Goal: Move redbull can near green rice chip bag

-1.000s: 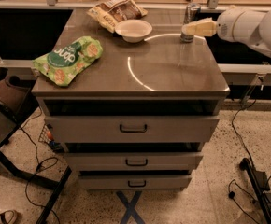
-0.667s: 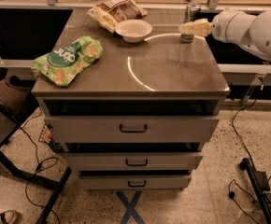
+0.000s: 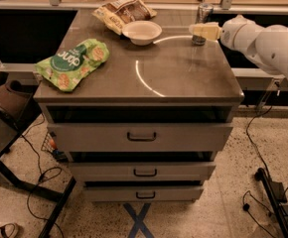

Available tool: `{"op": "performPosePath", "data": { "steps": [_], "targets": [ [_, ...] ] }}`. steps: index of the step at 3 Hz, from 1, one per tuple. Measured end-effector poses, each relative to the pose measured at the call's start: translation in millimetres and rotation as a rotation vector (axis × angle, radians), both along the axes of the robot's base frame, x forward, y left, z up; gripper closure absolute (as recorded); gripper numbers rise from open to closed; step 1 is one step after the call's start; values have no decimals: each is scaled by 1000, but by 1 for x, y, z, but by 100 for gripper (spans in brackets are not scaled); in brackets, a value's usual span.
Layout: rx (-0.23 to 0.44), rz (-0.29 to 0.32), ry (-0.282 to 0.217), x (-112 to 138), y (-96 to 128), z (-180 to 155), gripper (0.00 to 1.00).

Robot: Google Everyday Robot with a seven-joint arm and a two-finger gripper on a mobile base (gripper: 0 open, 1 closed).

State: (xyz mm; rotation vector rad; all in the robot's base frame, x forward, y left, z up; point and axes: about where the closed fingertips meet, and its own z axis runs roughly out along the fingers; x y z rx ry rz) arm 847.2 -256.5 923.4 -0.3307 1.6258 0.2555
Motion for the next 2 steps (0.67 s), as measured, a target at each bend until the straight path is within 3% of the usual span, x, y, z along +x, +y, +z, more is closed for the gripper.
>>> {"op": "performPosePath", "data": {
  "steps": [2],
  "targets": [
    [50, 49, -32, 24, 21, 4, 0]
  ]
}}
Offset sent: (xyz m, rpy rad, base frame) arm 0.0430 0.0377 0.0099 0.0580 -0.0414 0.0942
